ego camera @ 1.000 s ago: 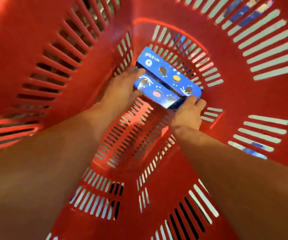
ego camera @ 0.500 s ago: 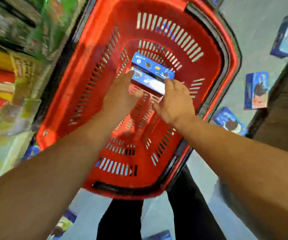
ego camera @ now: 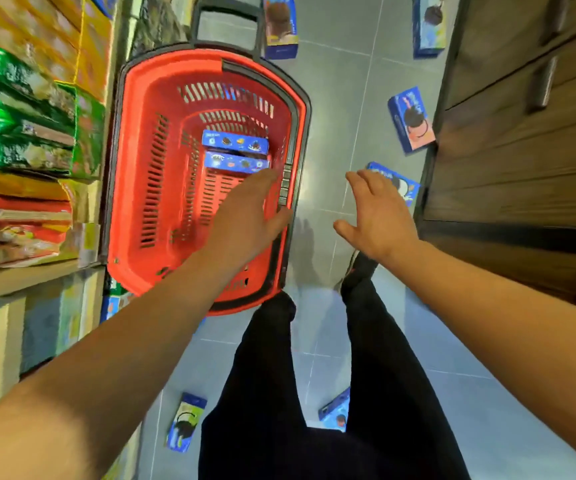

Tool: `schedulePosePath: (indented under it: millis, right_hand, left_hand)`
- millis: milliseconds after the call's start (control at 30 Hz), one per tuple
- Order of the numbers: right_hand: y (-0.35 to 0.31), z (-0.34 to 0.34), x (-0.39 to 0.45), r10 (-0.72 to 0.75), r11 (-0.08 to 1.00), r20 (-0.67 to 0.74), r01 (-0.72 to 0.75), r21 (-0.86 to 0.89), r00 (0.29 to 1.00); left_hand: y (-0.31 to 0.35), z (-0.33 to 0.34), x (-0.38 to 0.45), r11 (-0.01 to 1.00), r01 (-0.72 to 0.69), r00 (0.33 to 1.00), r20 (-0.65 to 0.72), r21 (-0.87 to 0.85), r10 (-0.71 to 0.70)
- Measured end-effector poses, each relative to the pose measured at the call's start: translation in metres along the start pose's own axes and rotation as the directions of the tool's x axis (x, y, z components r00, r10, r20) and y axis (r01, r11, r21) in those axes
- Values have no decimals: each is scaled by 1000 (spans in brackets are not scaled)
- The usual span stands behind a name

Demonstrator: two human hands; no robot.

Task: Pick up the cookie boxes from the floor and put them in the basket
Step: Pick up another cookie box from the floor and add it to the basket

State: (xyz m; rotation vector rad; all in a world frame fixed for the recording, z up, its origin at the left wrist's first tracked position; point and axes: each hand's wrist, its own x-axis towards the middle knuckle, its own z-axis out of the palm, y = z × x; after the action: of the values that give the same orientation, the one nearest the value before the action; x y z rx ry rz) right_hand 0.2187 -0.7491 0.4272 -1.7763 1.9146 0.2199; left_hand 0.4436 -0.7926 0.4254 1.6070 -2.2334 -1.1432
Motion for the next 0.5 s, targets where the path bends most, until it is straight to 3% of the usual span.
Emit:
schedulePosePath:
  millis: [500]
  right_hand:
    - [228,-26,-31,230,962,40,-234,140,972]
  left_hand:
    - [153,134,97,986,-26,985,174,165,-3]
